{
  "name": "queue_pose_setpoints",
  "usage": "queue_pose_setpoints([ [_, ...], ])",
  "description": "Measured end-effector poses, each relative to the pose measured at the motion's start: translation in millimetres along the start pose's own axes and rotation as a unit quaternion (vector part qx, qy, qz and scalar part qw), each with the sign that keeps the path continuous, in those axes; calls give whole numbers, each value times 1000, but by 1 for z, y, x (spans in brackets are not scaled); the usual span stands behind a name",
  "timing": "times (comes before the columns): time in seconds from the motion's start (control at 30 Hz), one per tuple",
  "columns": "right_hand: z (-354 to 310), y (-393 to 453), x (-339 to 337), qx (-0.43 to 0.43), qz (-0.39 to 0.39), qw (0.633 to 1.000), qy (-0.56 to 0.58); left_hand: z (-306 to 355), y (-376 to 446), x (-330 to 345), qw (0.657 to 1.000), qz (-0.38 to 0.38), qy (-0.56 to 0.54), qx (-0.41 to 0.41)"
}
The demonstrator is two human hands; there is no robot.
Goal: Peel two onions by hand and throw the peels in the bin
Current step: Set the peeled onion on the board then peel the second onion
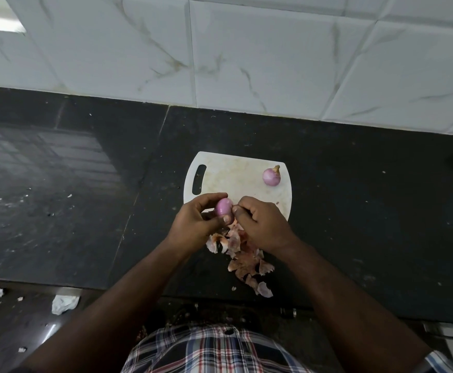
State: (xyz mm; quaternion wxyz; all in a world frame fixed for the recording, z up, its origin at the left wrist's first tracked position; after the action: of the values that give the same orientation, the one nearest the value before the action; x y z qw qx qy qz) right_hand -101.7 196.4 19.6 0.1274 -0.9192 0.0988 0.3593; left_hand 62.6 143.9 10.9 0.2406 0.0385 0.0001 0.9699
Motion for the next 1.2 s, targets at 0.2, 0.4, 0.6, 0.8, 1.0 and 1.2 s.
queue_pose_setpoints([
  [0.2,15,-9,0,65,-23,996,56,-4,1,-14,999,12,45,-11],
  [0.4,10,-3,-5,98,-45,993,49,1,0,-9,1000,-9,0,-14],
  [0.6,-1,-1,0,26,-36,996,-83,1,0,-7,999,-46,-19,-21],
  [0.8,0,-1,-2,-48,14,992,-116,1,-2,-8,999,-28,-31,-16],
  [1.0,-2,-11,5,-16,20,1000,-7,0,-1,-7,999,45,6,-6],
  [1.2,13,-8,1,85,-42,993,72,0,0,-13,987,28,-141,-66],
])
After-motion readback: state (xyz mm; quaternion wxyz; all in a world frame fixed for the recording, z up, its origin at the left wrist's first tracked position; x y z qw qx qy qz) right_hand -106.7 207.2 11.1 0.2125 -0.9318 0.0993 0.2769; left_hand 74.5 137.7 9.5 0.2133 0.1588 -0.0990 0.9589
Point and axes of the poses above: each hand's wrist, its own y-axis towards the middle knuckle, its own x-axis out of the palm, z = x × y, the point moved 1 cm from there along y, towards the middle knuckle, and after that the axes turned 15 degrees about x, right-handed, at the moved point
